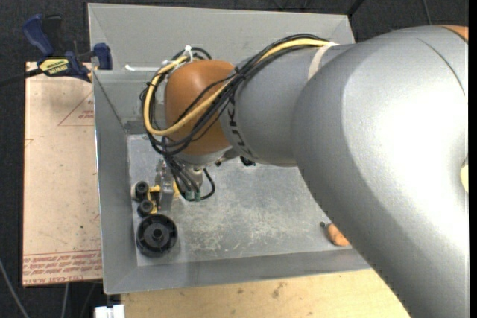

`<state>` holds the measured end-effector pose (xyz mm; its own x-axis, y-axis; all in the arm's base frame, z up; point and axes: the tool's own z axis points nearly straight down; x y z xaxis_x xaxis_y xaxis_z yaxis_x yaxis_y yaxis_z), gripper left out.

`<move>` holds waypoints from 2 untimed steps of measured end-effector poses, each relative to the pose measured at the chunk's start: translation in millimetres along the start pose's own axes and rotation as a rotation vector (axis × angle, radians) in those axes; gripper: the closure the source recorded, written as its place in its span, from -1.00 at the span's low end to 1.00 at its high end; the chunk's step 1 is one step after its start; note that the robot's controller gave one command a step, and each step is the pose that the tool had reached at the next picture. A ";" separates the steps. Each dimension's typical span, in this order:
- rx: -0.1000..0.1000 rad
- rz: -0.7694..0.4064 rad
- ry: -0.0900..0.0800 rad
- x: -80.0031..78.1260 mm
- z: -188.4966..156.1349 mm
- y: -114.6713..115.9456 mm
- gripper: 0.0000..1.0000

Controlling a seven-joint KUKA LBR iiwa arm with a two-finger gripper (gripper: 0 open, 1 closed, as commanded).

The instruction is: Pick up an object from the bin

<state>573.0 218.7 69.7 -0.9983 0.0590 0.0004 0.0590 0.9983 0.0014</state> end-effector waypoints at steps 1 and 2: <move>-0.001 -0.007 -0.002 -29.5 -0.3 0.8 1.00; 0.004 -0.005 0.006 -28.9 -35.4 9.2 1.00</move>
Offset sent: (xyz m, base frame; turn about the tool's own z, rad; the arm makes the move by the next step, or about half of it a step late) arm 0.0230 0.0266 0.1037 -0.0048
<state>602.4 226.1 105.1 -0.9985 0.0537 0.0061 0.0537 0.9986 -0.0027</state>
